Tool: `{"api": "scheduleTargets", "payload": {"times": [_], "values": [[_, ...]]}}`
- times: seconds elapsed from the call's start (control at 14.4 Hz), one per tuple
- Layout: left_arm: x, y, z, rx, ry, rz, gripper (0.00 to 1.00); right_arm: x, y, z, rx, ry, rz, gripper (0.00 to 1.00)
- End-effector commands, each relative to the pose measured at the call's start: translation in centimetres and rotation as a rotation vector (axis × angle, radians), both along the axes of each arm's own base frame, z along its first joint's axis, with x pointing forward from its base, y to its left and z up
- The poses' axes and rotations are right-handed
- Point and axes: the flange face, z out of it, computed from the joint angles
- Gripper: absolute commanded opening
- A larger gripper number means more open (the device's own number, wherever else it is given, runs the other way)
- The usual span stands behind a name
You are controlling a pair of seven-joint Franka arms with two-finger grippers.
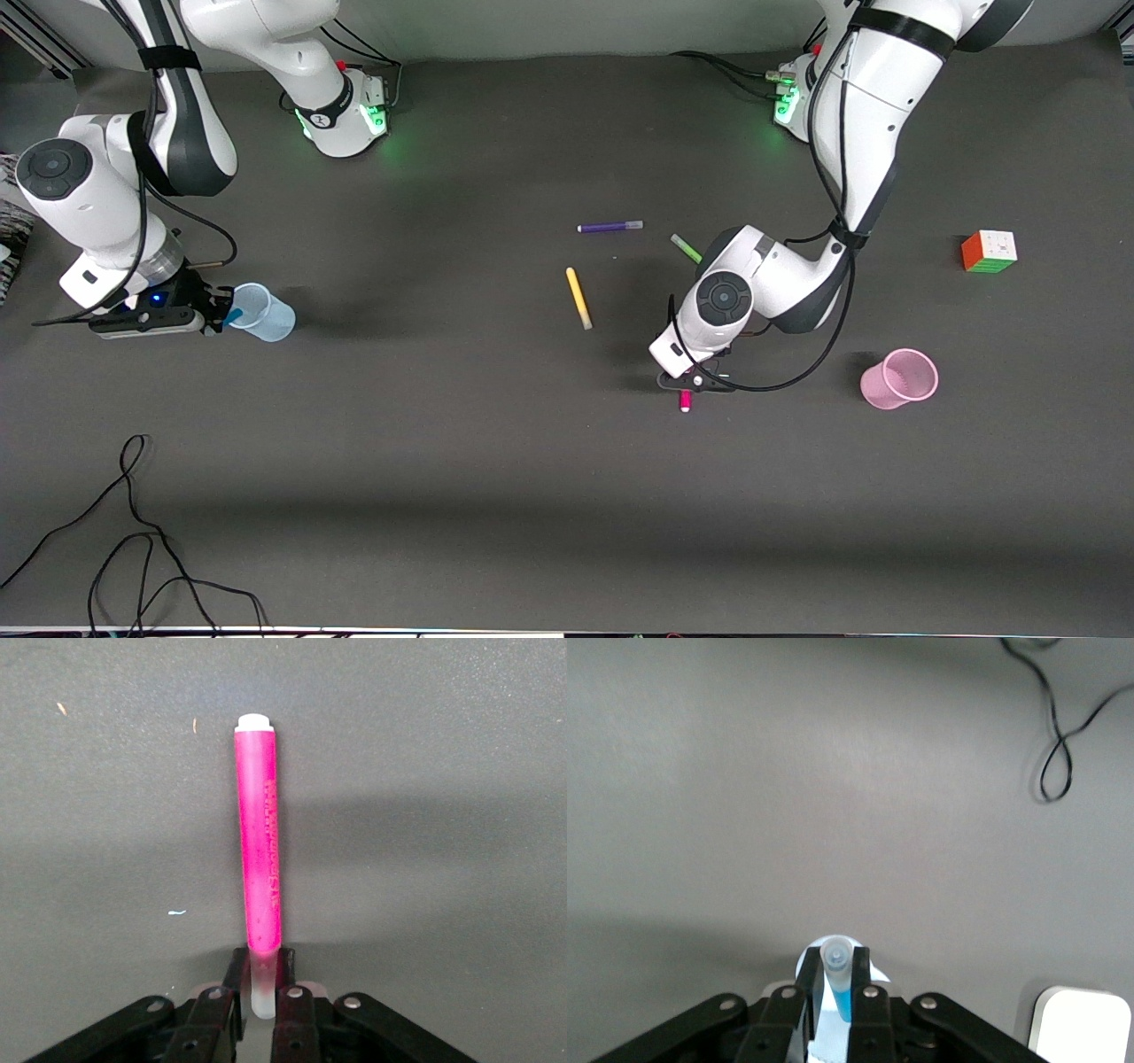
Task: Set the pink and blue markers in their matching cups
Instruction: 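Carry the blue marker into the blue cup with the right gripper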
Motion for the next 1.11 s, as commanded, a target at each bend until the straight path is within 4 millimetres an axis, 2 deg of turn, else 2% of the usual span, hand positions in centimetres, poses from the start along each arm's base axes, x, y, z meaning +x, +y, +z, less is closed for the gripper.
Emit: {"api": "scheduleTargets", "payload": {"times": [0.0,0.14,0.35,0.42,0.49,0.56,0.69,1.04], "values": [[0.4,0.2,0.7,0.022,-0.01,0.018,0.0,-2.1,-0.5,-1.0,0.008,0.005,0.014,0.0],[0.6,0.3,1.4,0.027,-0.009,0.02,0.0,-3.0,-0.5,-2.4,0.02,-0.013,0.019,0.0],[0.8,0.4,2.4,0.028,-0.017,0.022,0.0,-3.0,-0.9,-3.1,0.019,-0.007,0.011,0.0],[1.0,0.4,3.1,0.026,-0.025,0.024,0.0,-3.0,-0.9,-3.2,0.019,-0.004,0.008,0.12],[1.2,0.8,3.9,0.026,-0.032,0.028,0.0,-3.0,-0.9,-3.3,0.019,-0.004,0.006,0.82],[1.6,1.6,5.3,0.041,-0.026,0.029,0.0,-3.0,-0.9,-3.3,0.015,-0.004,0.013,1.0],[1.9,3.3,8.9,0.074,-0.018,0.046,0.0,-2.9,-0.9,-3.2,0.008,0.001,0.017,1.0],[4.7,11.9,15.9,0.059,0.08,0.005,0.0,-2.8,-0.6,-2.4,0.005,0.028,0.002,1.0]]}}
